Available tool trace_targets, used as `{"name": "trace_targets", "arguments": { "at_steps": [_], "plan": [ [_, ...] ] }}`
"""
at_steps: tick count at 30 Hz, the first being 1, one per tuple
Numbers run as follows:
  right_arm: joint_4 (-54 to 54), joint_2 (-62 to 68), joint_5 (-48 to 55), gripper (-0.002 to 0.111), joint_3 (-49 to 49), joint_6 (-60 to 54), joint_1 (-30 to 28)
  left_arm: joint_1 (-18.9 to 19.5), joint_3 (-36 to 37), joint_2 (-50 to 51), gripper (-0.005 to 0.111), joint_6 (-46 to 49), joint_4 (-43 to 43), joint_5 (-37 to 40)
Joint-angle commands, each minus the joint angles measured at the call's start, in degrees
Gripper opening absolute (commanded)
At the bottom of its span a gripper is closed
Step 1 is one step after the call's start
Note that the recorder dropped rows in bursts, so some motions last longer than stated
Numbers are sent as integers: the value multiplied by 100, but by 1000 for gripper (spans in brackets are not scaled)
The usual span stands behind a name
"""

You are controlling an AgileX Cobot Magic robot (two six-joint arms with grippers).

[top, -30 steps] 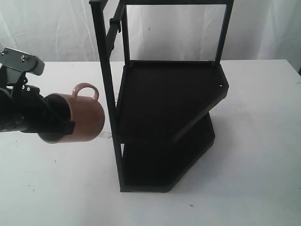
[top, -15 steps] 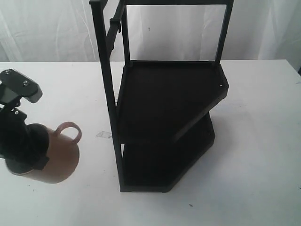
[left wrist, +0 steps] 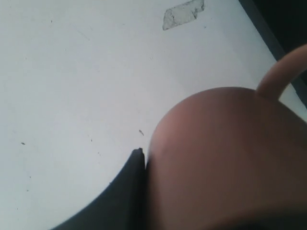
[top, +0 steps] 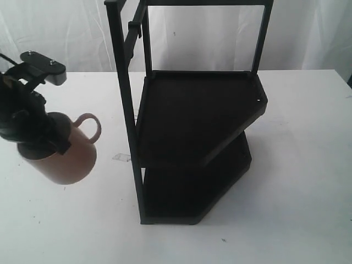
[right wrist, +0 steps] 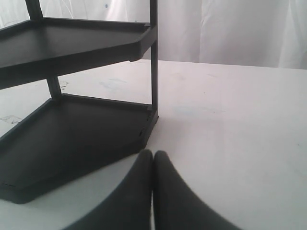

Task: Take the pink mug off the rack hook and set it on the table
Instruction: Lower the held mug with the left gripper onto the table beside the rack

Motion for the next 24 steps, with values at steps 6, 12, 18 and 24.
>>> {"name": "trace_targets", "arguments": {
  "at_steps": [6,12,18,24],
  "plan": [
    [-44,-37,-61,0,29,-2,-16,17,-1070,1429,0,-70,54,67],
    [-44,-37,-61,0,29,-2,-16,17,-1404,2139,0,-70,54,-7],
    [-32,-37,-60,0,29,-2,-16,17,-1427,2385,0,-79,54,-544],
    [-32,-37,-60,0,29,-2,-16,17,-1537,2597,0,-79,64,-593]
  ]
}}
